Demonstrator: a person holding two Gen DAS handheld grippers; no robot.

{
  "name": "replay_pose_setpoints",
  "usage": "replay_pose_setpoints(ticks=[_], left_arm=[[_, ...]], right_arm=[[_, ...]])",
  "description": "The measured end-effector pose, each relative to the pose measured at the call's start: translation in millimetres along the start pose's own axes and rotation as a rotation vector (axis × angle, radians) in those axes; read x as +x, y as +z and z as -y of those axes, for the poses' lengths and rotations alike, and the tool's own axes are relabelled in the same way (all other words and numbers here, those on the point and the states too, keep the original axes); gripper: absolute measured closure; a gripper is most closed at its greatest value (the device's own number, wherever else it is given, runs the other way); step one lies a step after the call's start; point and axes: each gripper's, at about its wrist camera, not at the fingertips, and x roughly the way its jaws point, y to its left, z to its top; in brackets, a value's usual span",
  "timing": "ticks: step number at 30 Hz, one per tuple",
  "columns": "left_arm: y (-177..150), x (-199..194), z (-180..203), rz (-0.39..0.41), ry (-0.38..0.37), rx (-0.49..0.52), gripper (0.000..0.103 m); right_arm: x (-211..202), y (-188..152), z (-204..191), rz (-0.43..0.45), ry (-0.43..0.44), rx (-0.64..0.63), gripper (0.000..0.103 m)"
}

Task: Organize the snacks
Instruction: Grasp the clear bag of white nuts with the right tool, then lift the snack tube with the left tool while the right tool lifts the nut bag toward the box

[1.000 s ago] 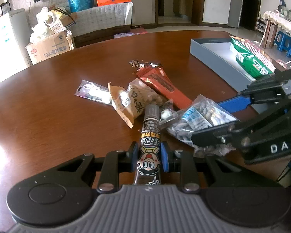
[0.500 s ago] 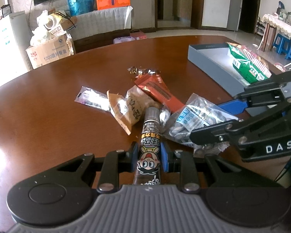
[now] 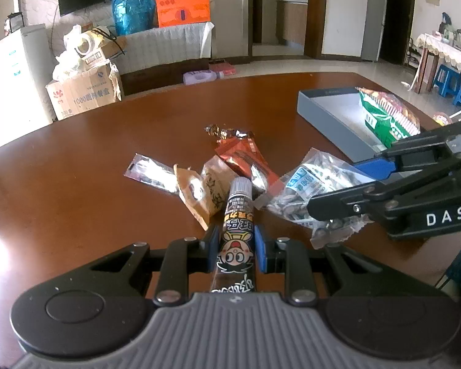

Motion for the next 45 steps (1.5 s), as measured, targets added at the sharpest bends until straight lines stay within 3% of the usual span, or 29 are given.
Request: replay_pose_setpoints(ticks=[11,16,23,32,34,36,43,44,45], left_arm=[[2,-14,2,0.028,-0.002,0.000,0.083],[0,-11,3,0.003,-0.005,0.001,0.096],[-6,6,-1,-0.058,-0.034,-0.022,0.096],[-4,14,2,-0.046,-0.004,-0.033,0.092],[-3,16,5,-0.046,0.004,-0.016,0.088],[-3,20,6,-0.059,0.013,-0.010,0.073],[-3,32,7,-0.095,0.005,-0.005,0.073],[-3,32,6,-0.095,0.003,-0.005,0.075],[-3,33,6,-0.095,-0.001,-0.010,0.082]], right_arm=[[-16,4,1,0.048,0.006,0.015,0.061],[-15,4,4,0.047,-0.004,0.030,0.061],[-14,5,5,0.052,-0.007,0.039,0.061],[-16,4,7,0.055,-0.008,0.042,0.061],[-16,4,7,0.055,-0.009,0.043,0.061],[-16,4,8,0.055,-0.008,0.047,0.061],[-17,4,9,0.057,-0.008,0.048,0.061],[-17,4,9,0.058,-0.008,0.048,0.061],[-17,4,9,0.058,-0.008,0.050,0.061]])
